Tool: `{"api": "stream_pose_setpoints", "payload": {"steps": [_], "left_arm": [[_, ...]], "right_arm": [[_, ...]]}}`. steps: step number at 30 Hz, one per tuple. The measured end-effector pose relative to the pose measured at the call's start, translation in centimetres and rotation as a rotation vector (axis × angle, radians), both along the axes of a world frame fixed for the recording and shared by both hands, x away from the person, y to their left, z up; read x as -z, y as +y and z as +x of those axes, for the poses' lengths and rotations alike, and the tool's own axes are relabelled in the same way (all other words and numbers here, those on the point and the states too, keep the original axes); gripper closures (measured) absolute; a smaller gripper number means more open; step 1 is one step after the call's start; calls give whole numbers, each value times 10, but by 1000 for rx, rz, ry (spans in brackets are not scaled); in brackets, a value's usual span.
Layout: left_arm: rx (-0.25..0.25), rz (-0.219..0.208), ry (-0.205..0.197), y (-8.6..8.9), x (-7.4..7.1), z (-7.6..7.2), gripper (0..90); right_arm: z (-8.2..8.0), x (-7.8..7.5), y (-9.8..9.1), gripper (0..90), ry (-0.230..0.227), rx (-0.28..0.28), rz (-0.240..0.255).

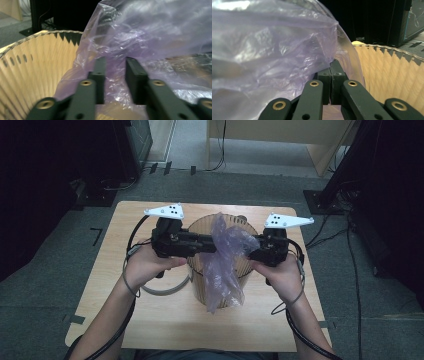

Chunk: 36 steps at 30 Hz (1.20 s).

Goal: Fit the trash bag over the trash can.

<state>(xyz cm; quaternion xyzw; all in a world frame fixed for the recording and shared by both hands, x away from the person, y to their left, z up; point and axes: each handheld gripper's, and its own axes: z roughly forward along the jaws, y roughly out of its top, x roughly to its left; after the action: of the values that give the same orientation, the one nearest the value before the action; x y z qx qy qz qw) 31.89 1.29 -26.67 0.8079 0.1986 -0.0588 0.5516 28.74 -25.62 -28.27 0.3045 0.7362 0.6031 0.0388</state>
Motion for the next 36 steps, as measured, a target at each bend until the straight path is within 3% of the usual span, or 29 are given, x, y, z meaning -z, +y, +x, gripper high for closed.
{"api": "stream_pose_setpoints", "payload": {"steps": [4,13,20,36], "left_arm": [[-18,-4,6,6,-3,2,896],[-77,-50,14,27,-6,12,900],[-121,-82,52,46,-2,26,900],[-187,-109,138,74,15,49,900]], "right_arm": [[1,0,-1,900,6,0,0],[5,0,-16,898,37,30,8],[10,2,-35,894,57,65,14],[15,10,-75,896,100,116,11]]}}
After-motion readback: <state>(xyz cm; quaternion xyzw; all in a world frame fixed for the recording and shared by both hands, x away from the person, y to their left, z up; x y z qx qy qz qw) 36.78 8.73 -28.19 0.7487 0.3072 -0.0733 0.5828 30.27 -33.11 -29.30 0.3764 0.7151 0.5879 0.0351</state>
